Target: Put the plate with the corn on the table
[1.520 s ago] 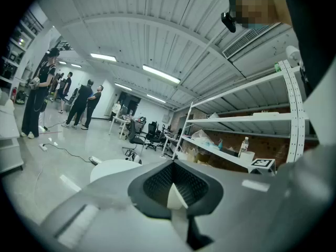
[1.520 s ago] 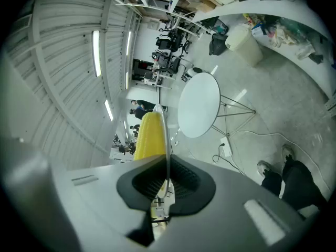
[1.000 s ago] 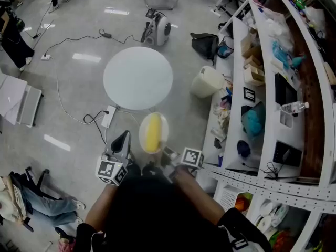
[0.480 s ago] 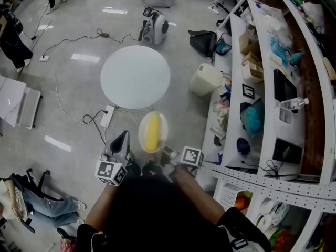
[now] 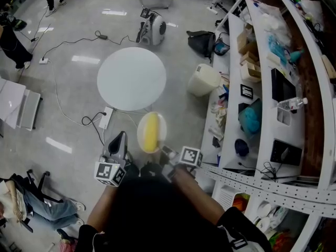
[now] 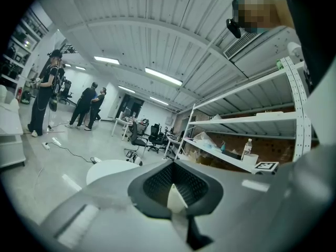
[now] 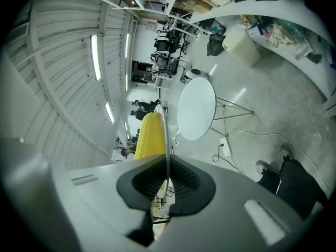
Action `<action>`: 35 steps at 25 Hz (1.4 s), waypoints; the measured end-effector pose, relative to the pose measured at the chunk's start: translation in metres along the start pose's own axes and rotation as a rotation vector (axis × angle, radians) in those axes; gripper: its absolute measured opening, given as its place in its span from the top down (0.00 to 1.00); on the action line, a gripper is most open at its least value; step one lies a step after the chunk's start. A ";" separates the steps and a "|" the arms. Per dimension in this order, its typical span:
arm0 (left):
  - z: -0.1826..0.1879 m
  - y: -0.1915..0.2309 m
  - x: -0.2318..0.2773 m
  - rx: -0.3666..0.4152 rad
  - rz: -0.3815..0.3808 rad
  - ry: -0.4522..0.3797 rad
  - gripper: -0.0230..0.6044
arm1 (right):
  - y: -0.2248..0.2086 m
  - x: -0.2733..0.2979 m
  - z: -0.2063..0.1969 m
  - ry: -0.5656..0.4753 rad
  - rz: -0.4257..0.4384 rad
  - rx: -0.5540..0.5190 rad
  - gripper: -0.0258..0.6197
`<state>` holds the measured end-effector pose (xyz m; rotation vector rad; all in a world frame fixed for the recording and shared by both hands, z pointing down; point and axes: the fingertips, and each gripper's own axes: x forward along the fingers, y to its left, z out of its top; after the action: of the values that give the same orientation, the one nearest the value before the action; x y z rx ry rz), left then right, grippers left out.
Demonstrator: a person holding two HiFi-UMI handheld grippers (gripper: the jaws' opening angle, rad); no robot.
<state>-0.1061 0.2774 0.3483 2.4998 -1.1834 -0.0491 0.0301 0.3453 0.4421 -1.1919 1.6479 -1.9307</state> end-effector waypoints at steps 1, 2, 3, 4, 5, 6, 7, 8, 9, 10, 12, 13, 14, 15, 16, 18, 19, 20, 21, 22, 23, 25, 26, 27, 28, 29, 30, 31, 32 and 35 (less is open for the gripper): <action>-0.001 -0.003 0.001 0.000 0.004 0.001 0.96 | -0.002 -0.002 0.000 0.003 -0.014 0.012 0.92; -0.003 -0.006 0.002 0.002 0.007 0.002 0.96 | -0.002 -0.002 0.001 0.008 -0.012 0.009 0.92; -0.004 -0.008 0.003 0.004 0.010 0.003 0.96 | -0.001 -0.002 0.004 0.016 0.006 -0.008 0.92; -0.005 -0.010 0.005 0.006 0.013 0.005 0.96 | 0.001 0.000 0.006 0.022 0.024 -0.024 0.92; -0.005 -0.012 0.007 0.006 0.016 0.006 0.96 | 0.002 0.001 0.009 0.026 0.036 -0.032 0.92; -0.006 -0.014 0.009 0.006 0.018 0.007 0.96 | 0.003 0.001 0.011 0.028 0.043 -0.035 0.92; -0.006 -0.015 0.010 0.007 0.019 0.006 0.96 | 0.004 0.002 0.013 0.031 0.048 -0.034 0.92; -0.005 -0.016 0.012 0.010 0.020 0.005 0.96 | 0.004 0.002 0.015 0.034 0.051 -0.033 0.92; -0.004 -0.016 0.014 0.014 0.022 0.004 0.96 | 0.004 0.003 0.017 0.038 0.051 -0.032 0.92; -0.003 -0.014 0.015 0.017 0.026 0.003 0.96 | 0.005 0.004 0.019 0.038 0.045 -0.027 0.92; -0.002 -0.011 0.019 0.018 0.033 0.004 0.96 | 0.004 0.004 0.021 0.031 0.021 0.007 0.92; -0.002 -0.010 0.021 0.017 0.035 0.006 0.96 | 0.004 0.004 0.023 0.027 0.012 0.024 0.92; -0.002 -0.008 0.023 0.016 0.035 0.007 0.96 | 0.004 0.006 0.025 0.025 0.008 0.032 0.92; -0.002 -0.006 0.027 0.016 0.034 0.009 0.96 | 0.006 0.008 0.028 0.025 0.009 0.034 0.92; -0.002 -0.003 0.030 0.019 0.032 0.010 0.96 | 0.007 0.011 0.031 0.024 0.010 0.033 0.92; -0.003 0.003 0.036 0.029 0.027 0.014 0.96 | 0.008 0.017 0.038 0.022 0.004 0.027 0.92; -0.002 0.006 0.039 0.031 0.025 0.015 0.96 | 0.009 0.021 0.041 0.020 0.003 0.019 0.92; 0.000 0.010 0.042 0.027 0.024 0.015 0.96 | 0.011 0.025 0.044 0.019 0.013 0.003 0.92; 0.002 0.013 0.046 0.020 0.023 0.014 0.96 | 0.014 0.030 0.047 0.018 0.029 -0.015 0.92; 0.004 0.017 0.050 0.014 0.022 0.013 0.96 | 0.016 0.035 0.050 0.016 0.040 -0.023 0.92; 0.006 0.021 0.054 0.010 0.021 0.011 0.96 | 0.017 0.038 0.053 0.014 0.039 -0.016 0.92; 0.010 0.029 0.062 0.004 0.017 0.010 0.96 | 0.018 0.045 0.058 0.010 0.033 0.003 0.92; 0.011 0.033 0.066 0.005 0.014 0.011 0.96 | 0.019 0.049 0.061 0.008 0.036 0.005 0.92; 0.013 0.037 0.070 0.009 0.011 0.014 0.96 | 0.020 0.053 0.063 0.006 0.040 0.006 0.92; 0.014 0.041 0.074 0.015 0.009 0.017 0.96 | 0.021 0.057 0.066 0.003 0.036 0.011 0.92; 0.016 0.045 0.078 0.018 0.007 0.020 0.96 | 0.023 0.060 0.067 -0.002 0.021 0.019 0.92; 0.018 0.049 0.082 0.015 0.004 0.022 0.96 | 0.024 0.063 0.069 -0.006 0.005 0.026 0.92; 0.020 0.053 0.087 0.011 0.001 0.023 0.96 | 0.026 0.066 0.071 -0.008 -0.005 0.030 0.92; 0.022 0.057 0.091 0.010 -0.003 0.024 0.96 | 0.028 0.070 0.073 -0.010 -0.010 0.033 0.92; 0.029 0.069 0.104 0.013 -0.016 0.028 0.96 | 0.032 0.082 0.079 -0.018 -0.020 0.038 0.92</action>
<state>-0.0950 0.1500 0.3586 2.5132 -1.1566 -0.0103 0.0339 0.2272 0.4410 -1.2123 1.5891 -1.9492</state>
